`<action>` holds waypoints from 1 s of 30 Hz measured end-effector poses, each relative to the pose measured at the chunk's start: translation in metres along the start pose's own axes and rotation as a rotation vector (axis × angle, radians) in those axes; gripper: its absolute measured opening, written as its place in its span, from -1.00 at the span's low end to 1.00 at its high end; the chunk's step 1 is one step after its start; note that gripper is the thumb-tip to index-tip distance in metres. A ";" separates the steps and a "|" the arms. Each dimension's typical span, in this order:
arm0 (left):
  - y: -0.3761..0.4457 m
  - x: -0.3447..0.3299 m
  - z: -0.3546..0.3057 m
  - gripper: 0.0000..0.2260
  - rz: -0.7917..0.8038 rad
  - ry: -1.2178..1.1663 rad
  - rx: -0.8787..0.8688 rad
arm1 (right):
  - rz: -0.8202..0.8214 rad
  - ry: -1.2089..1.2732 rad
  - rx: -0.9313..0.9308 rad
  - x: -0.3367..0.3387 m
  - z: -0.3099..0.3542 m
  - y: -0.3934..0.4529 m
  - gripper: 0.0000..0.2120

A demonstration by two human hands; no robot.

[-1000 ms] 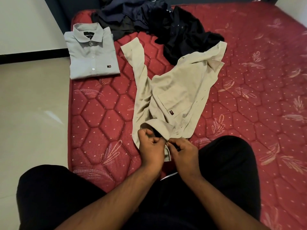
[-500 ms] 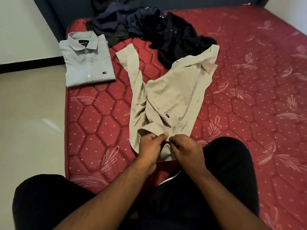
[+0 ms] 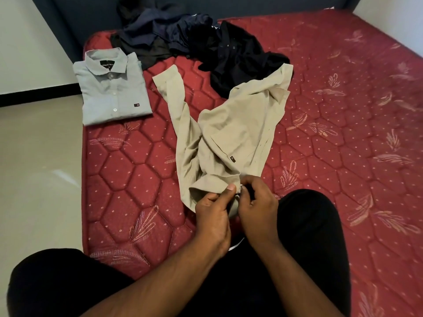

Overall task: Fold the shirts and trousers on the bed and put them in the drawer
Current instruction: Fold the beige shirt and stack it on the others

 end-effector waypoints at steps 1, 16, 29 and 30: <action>-0.002 0.001 -0.001 -0.92 -0.013 0.042 -0.025 | -0.013 0.032 -0.068 0.000 -0.004 -0.001 -0.82; 0.030 0.028 -0.033 -0.91 -0.050 0.328 -0.258 | 0.386 0.474 -0.383 -0.051 -0.035 0.018 -0.79; 0.023 0.019 -0.046 -0.90 0.070 0.429 -0.286 | 0.530 -0.039 -0.243 -0.061 -0.024 0.038 -0.87; 0.024 0.020 -0.046 -0.91 0.065 0.422 -0.296 | 0.531 -0.056 -0.254 -0.063 -0.022 0.036 -0.88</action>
Point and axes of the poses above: each hand's wrist, its own y-axis towards the middle knuckle, its own x-axis out of the back of the hand, z = x × y, the point moved 8 cm from there along y, towards the middle knuckle, and after that the axes turned 5 degrees about z, right-handed, at the moved point
